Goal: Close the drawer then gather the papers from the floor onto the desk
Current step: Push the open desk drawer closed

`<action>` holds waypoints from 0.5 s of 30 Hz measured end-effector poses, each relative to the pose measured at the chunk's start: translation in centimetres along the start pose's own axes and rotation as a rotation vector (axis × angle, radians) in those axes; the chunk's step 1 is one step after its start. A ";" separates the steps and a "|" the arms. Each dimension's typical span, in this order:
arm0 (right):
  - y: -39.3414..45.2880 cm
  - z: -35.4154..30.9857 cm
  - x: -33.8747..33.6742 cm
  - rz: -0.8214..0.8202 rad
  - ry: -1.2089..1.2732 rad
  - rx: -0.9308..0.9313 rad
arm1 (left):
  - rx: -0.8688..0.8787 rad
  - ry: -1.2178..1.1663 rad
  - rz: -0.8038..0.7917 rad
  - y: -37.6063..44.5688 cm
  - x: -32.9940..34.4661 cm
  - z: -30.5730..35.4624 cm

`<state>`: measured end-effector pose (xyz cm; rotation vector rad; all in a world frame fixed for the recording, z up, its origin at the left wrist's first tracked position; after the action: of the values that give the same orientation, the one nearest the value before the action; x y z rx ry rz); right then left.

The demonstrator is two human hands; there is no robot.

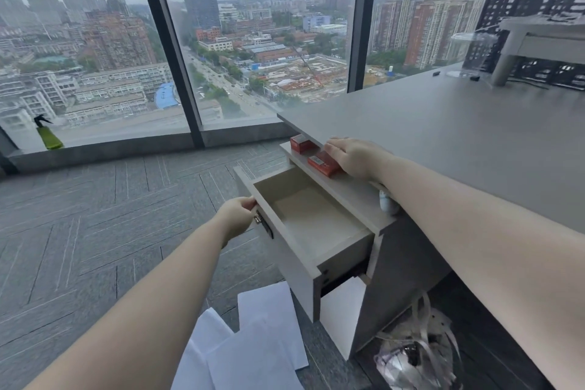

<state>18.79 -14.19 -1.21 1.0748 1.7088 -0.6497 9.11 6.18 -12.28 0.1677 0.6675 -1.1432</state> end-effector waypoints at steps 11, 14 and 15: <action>2.6 0.0 -0.1 0.000 -0.014 -0.091 | 0.132 0.056 -0.122 4.3 6.9 3.8; 3.2 0.0 -0.2 0.015 -0.048 -0.111 | 0.171 0.040 -0.121 5.5 8.7 4.7; 3.3 0.1 -0.3 0.017 -0.050 -0.112 | 0.179 0.038 -0.121 5.8 9.2 4.9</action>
<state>21.81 -12.82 -0.78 0.9855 1.6707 -0.5584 18.47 -0.81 -14.78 0.3051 0.6145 -1.3190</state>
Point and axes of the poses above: each hand's wrist, its own y-axis towards the middle knuckle, its own x-axis out of the palm, z = x × y, the point moved 10 cm from there along y, towards the middle knuckle, and after that the axes turned 6 degrees about z, right-handed, at the moved point
